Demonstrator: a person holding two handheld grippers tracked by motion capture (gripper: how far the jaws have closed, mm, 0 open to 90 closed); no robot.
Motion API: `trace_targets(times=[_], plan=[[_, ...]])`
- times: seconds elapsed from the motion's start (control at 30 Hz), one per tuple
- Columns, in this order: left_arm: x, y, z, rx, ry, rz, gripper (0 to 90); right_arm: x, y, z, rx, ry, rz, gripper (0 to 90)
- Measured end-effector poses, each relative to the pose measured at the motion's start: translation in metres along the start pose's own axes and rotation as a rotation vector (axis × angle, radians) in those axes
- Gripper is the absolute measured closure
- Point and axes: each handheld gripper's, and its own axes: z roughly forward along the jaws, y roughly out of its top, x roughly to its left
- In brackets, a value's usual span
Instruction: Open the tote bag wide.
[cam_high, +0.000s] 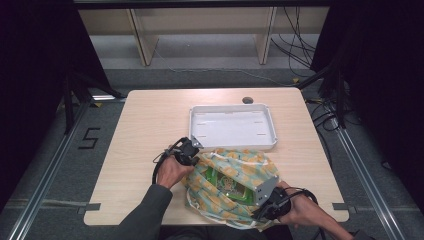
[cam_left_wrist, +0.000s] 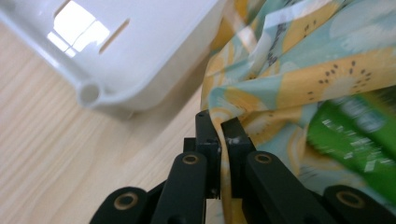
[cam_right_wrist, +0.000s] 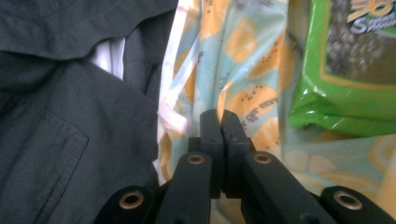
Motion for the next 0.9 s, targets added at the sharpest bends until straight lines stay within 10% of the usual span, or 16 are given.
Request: trace_targets(times=[0.2, 0.4, 0.6, 0.8, 0.9], plan=[[0.004, -0.004, -0.006, -0.031, -0.031, -0.065, 74.1, -0.005, 0.002, 0.0, -0.014, -0.003, 0.036, 80.5], [-0.011, 0.005, -0.047, -0.138, -0.059, -0.074, 44.7, -0.009, 0.013, -0.035, -0.221, -0.092, 0.114, 58.2], [-0.042, 0.005, -0.09, -0.221, -0.077, 0.008, 39.0, -0.024, 0.029, -0.056, -0.324, -0.244, 0.137, 53.3], [-0.074, -0.016, -0.098, -0.223, -0.273, 0.022, 37.5, -0.042, 0.037, -0.032, -0.213, -0.284, 0.203, 49.2], [-0.083, -0.027, -0.085, -0.239, -0.448, -0.004, 30.5, -0.05, 0.039, -0.022, -0.182, -0.294, 0.233, 51.7]])
